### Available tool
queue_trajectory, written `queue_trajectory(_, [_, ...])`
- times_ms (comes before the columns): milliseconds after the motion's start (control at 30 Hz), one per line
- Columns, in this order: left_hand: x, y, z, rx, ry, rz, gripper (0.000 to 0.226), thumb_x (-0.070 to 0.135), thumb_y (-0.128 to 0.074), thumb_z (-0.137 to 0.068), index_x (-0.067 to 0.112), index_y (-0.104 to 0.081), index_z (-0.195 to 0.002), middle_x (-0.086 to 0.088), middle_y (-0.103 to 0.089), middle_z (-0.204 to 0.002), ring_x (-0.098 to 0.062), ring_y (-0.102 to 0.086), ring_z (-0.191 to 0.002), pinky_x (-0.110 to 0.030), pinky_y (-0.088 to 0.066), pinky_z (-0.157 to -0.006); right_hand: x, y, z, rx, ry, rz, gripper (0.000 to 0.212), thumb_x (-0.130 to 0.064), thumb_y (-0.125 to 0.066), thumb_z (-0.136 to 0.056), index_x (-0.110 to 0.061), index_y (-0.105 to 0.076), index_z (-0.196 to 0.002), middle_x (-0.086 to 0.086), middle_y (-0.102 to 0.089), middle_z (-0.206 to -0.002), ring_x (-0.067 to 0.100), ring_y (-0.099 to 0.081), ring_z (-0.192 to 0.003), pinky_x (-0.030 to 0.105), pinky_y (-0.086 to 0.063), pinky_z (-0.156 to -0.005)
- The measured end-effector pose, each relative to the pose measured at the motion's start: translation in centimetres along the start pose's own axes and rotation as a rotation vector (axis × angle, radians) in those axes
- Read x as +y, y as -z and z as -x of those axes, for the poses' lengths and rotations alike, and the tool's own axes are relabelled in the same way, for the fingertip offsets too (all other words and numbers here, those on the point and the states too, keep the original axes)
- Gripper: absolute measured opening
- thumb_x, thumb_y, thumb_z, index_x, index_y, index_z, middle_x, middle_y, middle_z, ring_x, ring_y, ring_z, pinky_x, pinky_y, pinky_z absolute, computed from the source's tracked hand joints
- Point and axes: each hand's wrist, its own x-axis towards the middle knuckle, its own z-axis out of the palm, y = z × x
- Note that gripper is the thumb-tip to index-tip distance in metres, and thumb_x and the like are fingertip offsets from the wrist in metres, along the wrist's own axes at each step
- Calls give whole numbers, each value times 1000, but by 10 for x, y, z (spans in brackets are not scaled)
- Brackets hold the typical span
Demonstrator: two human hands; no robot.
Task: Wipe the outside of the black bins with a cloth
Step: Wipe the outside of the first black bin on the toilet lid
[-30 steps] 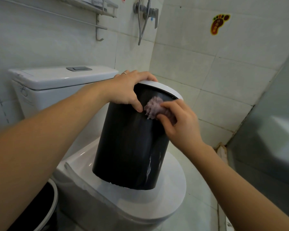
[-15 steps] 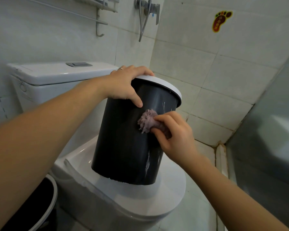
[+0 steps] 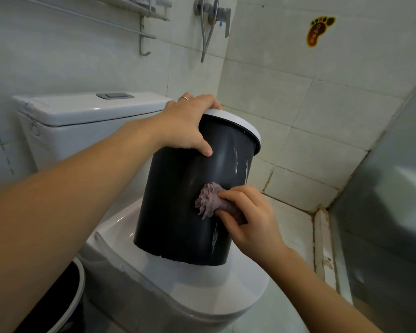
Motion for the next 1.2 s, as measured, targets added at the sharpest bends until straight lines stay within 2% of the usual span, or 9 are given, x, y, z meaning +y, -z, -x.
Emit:
queue_trajectory(133, [5, 0, -2, -37, -5, -15, 82, 36, -89, -60, 46, -43, -128, 23, -41, -100, -17, -32, -111, -40, -29, -99, -1, -1, 2, 29, -21, -2, 27, -16, -77, -83, -6, -71, -107, 4, -68, -101, 20, -62, -90, 21, -47, -86])
queue_trajectory(233, [7, -2, -3, -16, -9, -22, 81, 38, -89, -59, 52, -46, -125, 15, -46, -113, -18, -34, -118, -45, -27, -105, -1, -2, 2, 45, -22, -6, 27, -17, -78, -83, -5, -72, -107, 5, -69, -100, 20, -63, -90, 22, -48, -86])
queue_trajectory(367, [2, -2, -2, -3, 48, 73, 80, 36, -90, -57, 64, -45, -117, 7, -43, -111, -23, -34, -110, -38, -30, -98, -2, -2, 0, 66, -12, -12, 27, -17, -79, -82, -5, -73, -106, 6, -69, -99, 22, -63, -88, 26, -50, -84])
queue_trajectory(433, [0, 0, -3, -19, 72, 93, 80, 36, -91, -56, 67, -45, -115, -1, -43, -121, -30, -40, -117, -42, -34, -106, -2, -1, -2, 73, -18, -12, 27, -17, -78, -82, -4, -73, -105, 7, -69, -98, 23, -64, -87, 29, -51, -82])
queue_trajectory(633, [2, -1, -6, -39, 31, 34, 78, 30, -89, -60, 52, -46, -121, 9, -47, -121, -23, -35, -126, -53, -32, -108, 1, 2, -8, 18, -12, 7, 27, -18, -78, -83, -5, -73, -106, 7, -68, -99, 24, -63, -88, 33, -53, -80])
queue_trajectory(800, [2, -1, -6, -51, 68, 8, 77, 33, -87, -67, 52, -40, -125, 23, -32, -92, -17, -31, -105, -50, -30, -107, 4, 6, -4, -65, 51, -4, 26, -20, -76, -85, -6, -72, -107, 6, -67, -97, 25, -62, -85, 35, -52, -75])
queue_trajectory(933, [2, 2, -5, -95, 46, 11, 81, 31, -87, -68, 49, -41, -132, 22, -40, -97, -19, -37, -110, -48, -32, -107, 4, 9, 4, -169, 160, 9, 24, -20, -73, -88, -7, -72, -107, 7, -66, -97, 24, -60, -84, 34, -52, -73])
queue_trajectory(1033, [2, 2, -6, -111, 24, -12, 82, 31, -87, -68, 45, -42, -135, 17, -43, -115, -21, -35, -128, -53, -29, -111, 7, 11, -12, -138, 138, 39, 24, -19, -73, -88, -6, -72, -108, 8, -66, -97, 26, -61, -84, 38, -52, -73])
queue_trajectory(1200, [2, 2, -5, -100, 24, 2, 80, 30, -87, -67, 45, -44, -133, 22, -41, -102, -18, -36, -125, -52, -29, -110, 6, 10, -34, -24, 8, 90, 27, -18, -77, -84, -6, -71, -107, 8, -66, -98, 25, -61, -86, 37, -53, -75])
